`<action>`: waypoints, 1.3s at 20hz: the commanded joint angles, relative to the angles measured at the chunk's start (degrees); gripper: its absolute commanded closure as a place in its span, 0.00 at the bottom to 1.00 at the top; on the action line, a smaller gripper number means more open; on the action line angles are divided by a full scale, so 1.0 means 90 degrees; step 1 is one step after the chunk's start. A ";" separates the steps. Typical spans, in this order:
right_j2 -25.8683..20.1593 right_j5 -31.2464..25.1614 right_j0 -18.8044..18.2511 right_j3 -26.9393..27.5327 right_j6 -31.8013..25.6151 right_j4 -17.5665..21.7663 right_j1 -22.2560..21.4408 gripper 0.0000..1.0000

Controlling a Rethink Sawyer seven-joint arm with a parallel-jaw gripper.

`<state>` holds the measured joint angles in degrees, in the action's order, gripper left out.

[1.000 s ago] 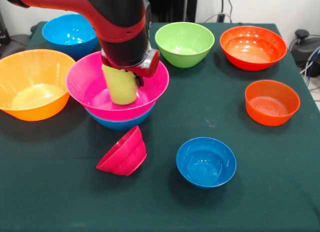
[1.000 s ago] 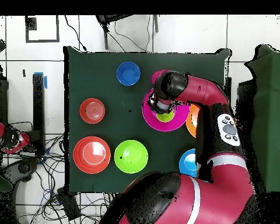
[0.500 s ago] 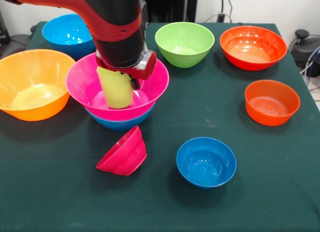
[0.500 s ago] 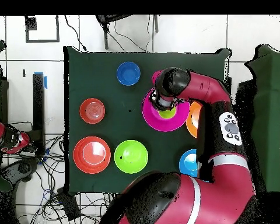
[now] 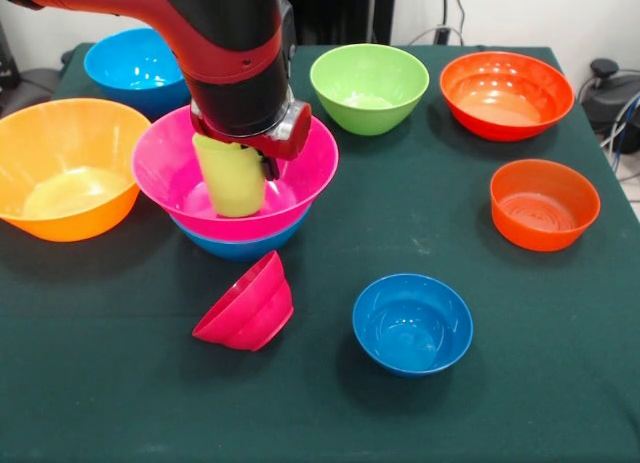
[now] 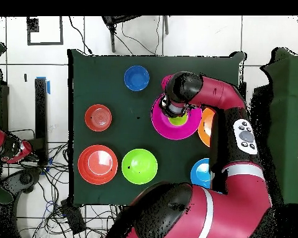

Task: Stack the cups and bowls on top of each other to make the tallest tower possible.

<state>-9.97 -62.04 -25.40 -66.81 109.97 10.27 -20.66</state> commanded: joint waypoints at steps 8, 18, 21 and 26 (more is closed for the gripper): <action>-0.0127 -0.0185 0.0048 0.0142 -0.0525 0.0426 0.0317 1.00; -0.0141 0.0077 0.0024 -0.0035 -0.0583 0.0467 0.0218 0.00; -0.0133 0.0198 0.0026 -0.0113 -0.0545 0.0472 0.0172 0.00; -0.0068 0.0151 0.0088 -0.0166 -0.0418 0.0452 -0.0022 0.00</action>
<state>-9.77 -62.04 -25.39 -66.81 109.97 10.28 -20.56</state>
